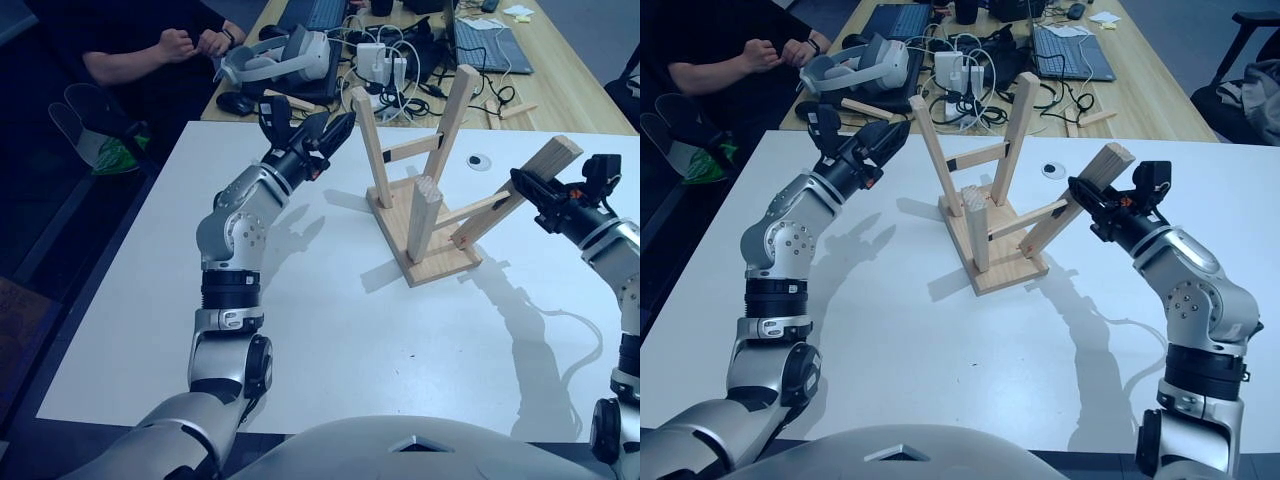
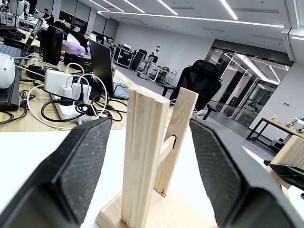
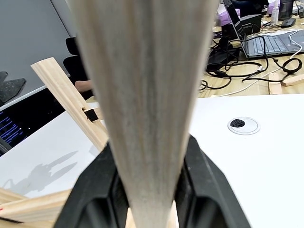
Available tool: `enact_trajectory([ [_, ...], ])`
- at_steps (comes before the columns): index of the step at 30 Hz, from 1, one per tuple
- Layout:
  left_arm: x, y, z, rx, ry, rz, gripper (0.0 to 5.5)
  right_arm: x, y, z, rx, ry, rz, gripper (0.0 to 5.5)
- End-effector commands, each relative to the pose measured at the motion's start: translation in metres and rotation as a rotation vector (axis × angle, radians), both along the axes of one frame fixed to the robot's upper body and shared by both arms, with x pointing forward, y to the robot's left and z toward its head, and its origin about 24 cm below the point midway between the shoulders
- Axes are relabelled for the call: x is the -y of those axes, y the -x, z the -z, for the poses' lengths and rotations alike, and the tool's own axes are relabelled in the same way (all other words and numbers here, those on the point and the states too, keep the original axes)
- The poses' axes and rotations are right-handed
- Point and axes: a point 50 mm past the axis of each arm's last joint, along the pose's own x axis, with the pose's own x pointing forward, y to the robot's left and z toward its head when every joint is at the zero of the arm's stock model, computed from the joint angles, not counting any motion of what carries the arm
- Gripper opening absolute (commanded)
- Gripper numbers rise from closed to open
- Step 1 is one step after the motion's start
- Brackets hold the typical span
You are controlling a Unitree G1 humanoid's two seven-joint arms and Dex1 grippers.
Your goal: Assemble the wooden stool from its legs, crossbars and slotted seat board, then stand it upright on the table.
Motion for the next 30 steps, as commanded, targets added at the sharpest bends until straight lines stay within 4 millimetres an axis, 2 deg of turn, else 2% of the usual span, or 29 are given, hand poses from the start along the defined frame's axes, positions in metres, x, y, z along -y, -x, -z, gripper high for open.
enact_trajectory([
  [1,0.001,0.0,0.001,-0.009,0.003,0.0,3.02,-0.006,0.008,0.023,-0.131,0.011,-0.026,0.99],
  [9,0.001,-0.001,0.001,-0.011,0.0,-0.001,3.02,-0.006,0.009,0.028,-0.129,0.045,-0.004,0.99],
  [13,0.001,-0.001,0.001,-0.01,0.0,-0.002,3.02,0.003,0.008,0.038,-0.143,0.169,0.059,0.99],
  [14,0.001,-0.001,0.001,-0.01,0.001,-0.002,3.02,0.004,0.009,0.043,-0.155,0.205,0.052,1.35],
  [17,0.001,-0.001,0.001,-0.01,0.001,-0.002,3.02,0.003,0.014,0.053,-0.181,0.274,0.021,1.8],
  [23,0.001,-0.001,0.002,-0.014,0.0,0.0,3.02,-0.003,0.016,0.06,-0.187,0.322,-0.011,2.54],
  [30,0.0,-0.002,0.003,-0.02,0.0,-0.002,3.02,-0.002,0.02,0.077,-0.238,0.522,-0.048,3.46],
])
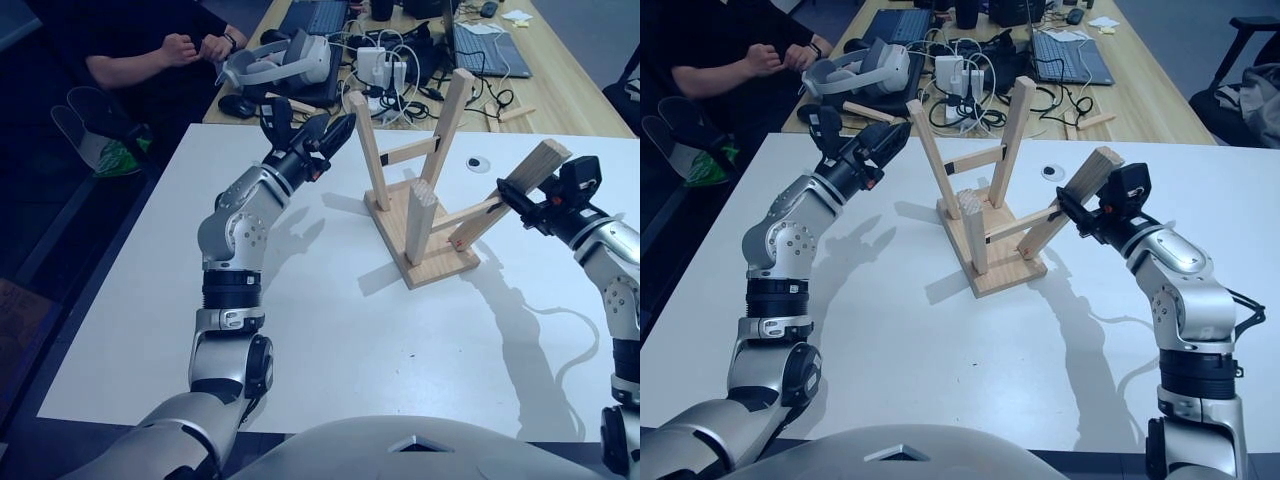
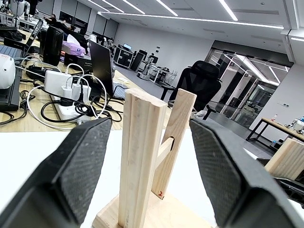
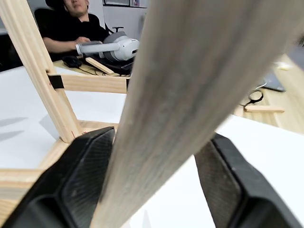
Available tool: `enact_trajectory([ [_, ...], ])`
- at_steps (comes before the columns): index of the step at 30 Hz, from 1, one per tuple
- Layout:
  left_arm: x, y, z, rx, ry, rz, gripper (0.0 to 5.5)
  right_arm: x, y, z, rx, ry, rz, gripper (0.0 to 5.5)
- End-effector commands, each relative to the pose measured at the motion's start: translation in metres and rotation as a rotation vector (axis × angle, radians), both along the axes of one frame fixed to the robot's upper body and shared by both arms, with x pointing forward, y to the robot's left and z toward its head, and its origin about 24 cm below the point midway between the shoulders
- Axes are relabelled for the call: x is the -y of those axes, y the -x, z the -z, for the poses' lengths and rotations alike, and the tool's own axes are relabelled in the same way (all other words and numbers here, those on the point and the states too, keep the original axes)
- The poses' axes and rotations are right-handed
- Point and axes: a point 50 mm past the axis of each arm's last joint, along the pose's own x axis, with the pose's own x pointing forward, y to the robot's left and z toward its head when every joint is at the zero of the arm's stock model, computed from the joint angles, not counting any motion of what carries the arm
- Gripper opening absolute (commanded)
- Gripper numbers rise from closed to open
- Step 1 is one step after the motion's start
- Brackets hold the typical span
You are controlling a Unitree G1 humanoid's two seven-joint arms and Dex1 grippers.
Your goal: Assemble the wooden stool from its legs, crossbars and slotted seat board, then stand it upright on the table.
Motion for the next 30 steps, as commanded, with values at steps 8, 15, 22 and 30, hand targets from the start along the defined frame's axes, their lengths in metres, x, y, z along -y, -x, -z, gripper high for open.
enact_trajectory([
  [8,0.001,-0.001,0.001,-0.01,-0.003,0.003,3.02,0.01,0.022,0.074,-0.389,0.174,0.053,4.56],
  [15,0.0,-0.003,0.002,-0.02,0.005,-0.004,3.02,-0.001,0.018,0.068,-0.383,-0.119,-0.019,5.36],
  [22,-0.003,-0.005,0.001,-0.021,0.006,-0.016,3.02,0.001,0.032,0.073,-0.532,-0.248,-0.052,5.36],
  [30,-0.003,-0.006,0.001,-0.02,0.009,-0.026,3.02,0.009,0.015,0.072,-0.339,0.131,-0.003,5.36],
])
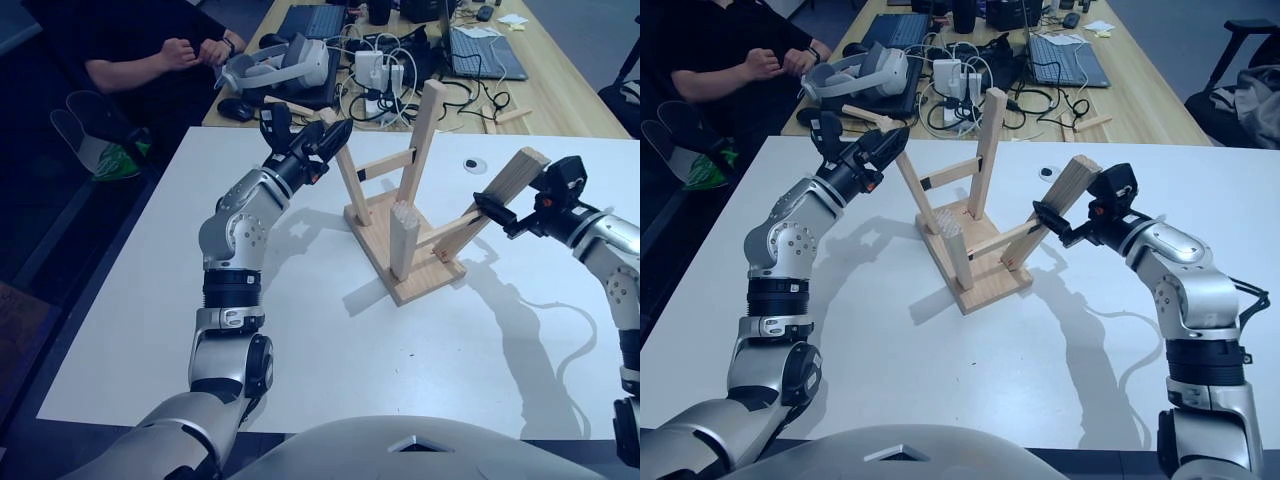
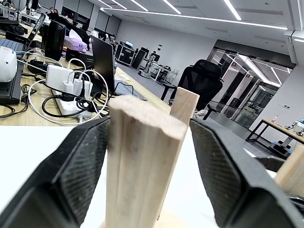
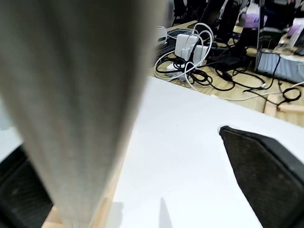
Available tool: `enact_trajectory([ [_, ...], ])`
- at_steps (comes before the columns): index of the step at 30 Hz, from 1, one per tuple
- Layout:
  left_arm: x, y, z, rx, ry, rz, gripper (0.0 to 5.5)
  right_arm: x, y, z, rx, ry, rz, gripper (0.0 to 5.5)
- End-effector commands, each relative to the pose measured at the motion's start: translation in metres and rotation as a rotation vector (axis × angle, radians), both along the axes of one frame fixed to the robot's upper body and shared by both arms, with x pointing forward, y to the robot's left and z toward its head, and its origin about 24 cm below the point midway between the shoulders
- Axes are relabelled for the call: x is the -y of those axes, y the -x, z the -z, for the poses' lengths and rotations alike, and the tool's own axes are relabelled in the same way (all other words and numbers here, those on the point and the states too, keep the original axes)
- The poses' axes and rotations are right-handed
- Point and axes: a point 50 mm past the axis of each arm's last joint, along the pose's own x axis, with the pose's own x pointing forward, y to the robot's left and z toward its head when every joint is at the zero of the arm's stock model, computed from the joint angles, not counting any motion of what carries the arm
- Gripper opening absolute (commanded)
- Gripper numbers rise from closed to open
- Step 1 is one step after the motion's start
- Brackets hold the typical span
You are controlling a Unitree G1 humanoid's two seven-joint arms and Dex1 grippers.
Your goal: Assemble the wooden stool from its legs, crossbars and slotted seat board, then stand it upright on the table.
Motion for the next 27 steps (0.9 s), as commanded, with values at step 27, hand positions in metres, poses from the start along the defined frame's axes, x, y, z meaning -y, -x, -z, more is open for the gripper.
enact_trajectory([
  [27,-0.002,-0.006,0.002,-0.013,0.008,-0.024,3.02,-0.021,0.005,0.008,0.263,0.258,-0.128,5.36],
])
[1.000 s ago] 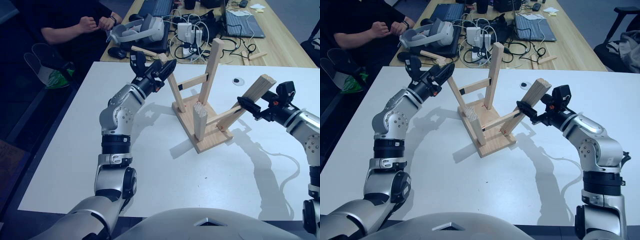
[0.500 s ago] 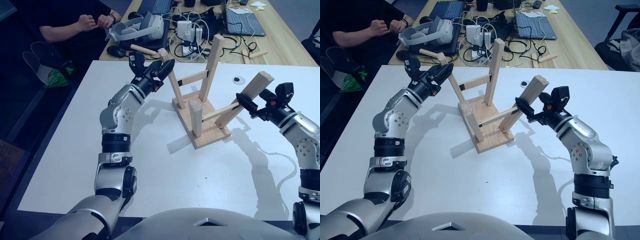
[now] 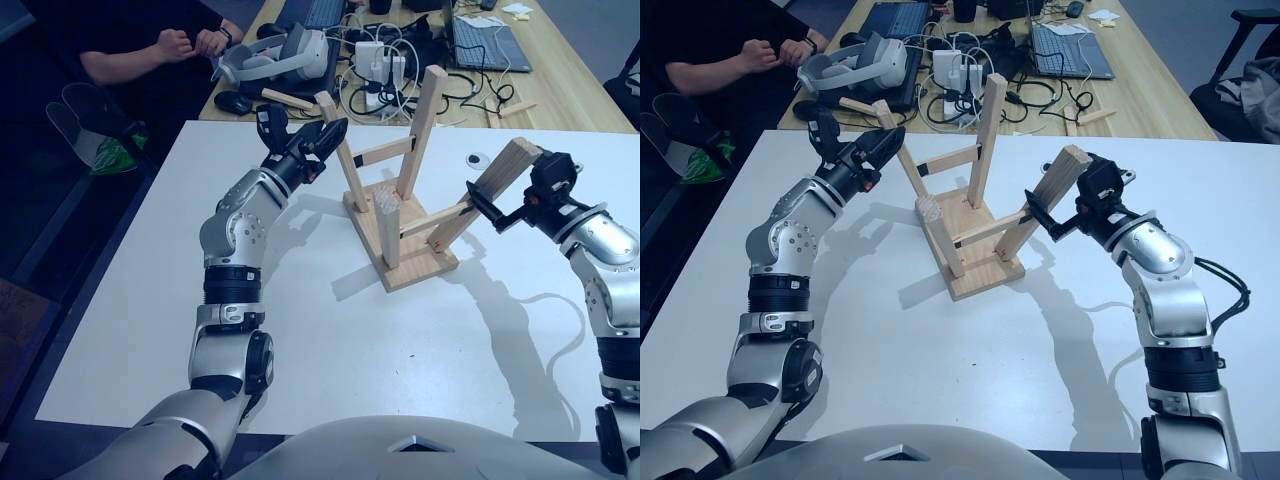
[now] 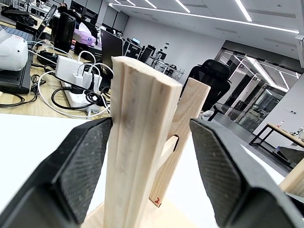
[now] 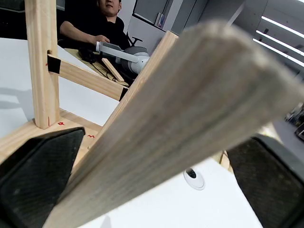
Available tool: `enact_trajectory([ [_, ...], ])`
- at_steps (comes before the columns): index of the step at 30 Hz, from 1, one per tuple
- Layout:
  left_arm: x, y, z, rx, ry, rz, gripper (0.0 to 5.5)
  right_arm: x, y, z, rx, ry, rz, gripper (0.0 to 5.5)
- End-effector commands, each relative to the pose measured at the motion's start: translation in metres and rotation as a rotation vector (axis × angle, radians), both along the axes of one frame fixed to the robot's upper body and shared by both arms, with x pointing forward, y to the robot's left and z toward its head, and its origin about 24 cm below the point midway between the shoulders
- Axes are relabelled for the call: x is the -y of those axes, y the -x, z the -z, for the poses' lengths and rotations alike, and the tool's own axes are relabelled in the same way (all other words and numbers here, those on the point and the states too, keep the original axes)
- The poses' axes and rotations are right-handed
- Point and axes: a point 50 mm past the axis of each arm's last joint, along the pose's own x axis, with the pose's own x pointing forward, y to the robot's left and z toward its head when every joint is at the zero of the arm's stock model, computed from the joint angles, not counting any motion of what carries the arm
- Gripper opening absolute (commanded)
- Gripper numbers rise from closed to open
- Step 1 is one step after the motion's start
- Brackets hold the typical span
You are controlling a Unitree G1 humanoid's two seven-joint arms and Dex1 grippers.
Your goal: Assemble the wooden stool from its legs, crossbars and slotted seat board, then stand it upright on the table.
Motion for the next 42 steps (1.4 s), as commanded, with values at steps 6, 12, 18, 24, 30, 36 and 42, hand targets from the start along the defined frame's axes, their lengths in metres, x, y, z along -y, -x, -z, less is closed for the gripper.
enact_trajectory([
  [6,0.002,-0.001,-0.003,0.005,-0.006,0.008,3.02,0.004,-0.006,0.006,0.163,0.275,-0.026,5.36],
  [12,0.002,-0.002,-0.004,0.004,0.0,0.004,3.02,-0.008,-0.007,-0.011,0.336,0.205,-0.003,5.36],
  [18,0.001,-0.004,-0.003,0.001,0.001,-0.002,3.02,-0.019,-0.009,-0.027,0.332,0.047,-0.005,5.36],
  [24,0.001,-0.005,-0.004,0.005,-0.002,-0.002,3.02,-0.008,-0.004,0.025,-0.064,0.068,0.016,5.36],
  [30,0.002,-0.004,-0.003,0.007,-0.011,0.006,3.02,-0.001,0.016,0.069,-0.509,-0.016,0.067,5.36],
  [36,0.003,-0.004,0.001,-0.008,-0.011,0.005,3.02,-0.006,0.0,0.032,-0.304,-0.269,0.078,5.36],
  [42,0.003,-0.005,-0.001,-0.001,-0.003,0.002,3.02,-0.01,-0.011,-0.009,-0.182,-0.495,0.057,5.36],
])
